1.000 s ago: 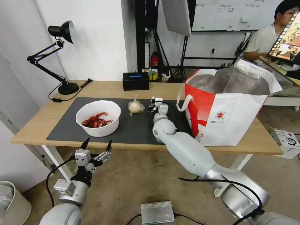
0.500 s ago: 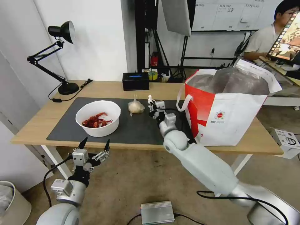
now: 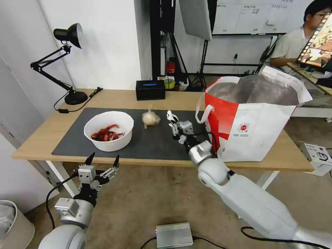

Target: Pick up the trash from the table and place it into the takeout bag.

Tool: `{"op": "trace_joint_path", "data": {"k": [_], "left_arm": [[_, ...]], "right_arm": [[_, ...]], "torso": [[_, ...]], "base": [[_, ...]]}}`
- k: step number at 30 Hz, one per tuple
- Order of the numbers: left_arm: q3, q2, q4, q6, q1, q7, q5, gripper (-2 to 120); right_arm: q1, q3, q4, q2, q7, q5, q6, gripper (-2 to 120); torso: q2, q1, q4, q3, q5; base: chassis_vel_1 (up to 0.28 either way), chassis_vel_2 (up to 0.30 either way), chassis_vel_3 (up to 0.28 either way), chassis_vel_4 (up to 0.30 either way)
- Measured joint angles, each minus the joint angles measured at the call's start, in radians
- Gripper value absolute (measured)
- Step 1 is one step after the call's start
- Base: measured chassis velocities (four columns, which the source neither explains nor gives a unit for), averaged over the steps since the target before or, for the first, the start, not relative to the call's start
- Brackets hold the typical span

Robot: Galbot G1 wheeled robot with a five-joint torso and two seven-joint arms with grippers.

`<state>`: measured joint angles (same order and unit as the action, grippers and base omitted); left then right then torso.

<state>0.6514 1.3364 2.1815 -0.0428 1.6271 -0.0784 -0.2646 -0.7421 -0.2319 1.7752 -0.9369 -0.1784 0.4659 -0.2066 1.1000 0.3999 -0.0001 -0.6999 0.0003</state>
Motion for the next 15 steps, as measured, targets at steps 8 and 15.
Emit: {"op": "trace_joint_path", "data": {"k": [8, 15], "left_arm": [[-0.011, 0.007, -0.002, 0.0, 0.001, 0.0, 0.017, 100], [-0.02, 0.017, -0.006, 0.0, 0.003, 0.0, 0.031, 100]], "right_arm": [[-0.161, 0.18, 0.149, 0.116, 0.062, -0.008, -0.033, 0], [-0.342, 0.402, 0.261, 0.189, 0.116, -0.007, -0.082, 0]], "torso": [[0.0, 0.0, 0.0, 0.0, -0.0001], [0.0, 0.0, -0.0001, 0.0, 0.0]], "base": [[0.0, 0.0, 0.0, 0.0], [0.0, 0.0, 0.0, 0.0]]}}
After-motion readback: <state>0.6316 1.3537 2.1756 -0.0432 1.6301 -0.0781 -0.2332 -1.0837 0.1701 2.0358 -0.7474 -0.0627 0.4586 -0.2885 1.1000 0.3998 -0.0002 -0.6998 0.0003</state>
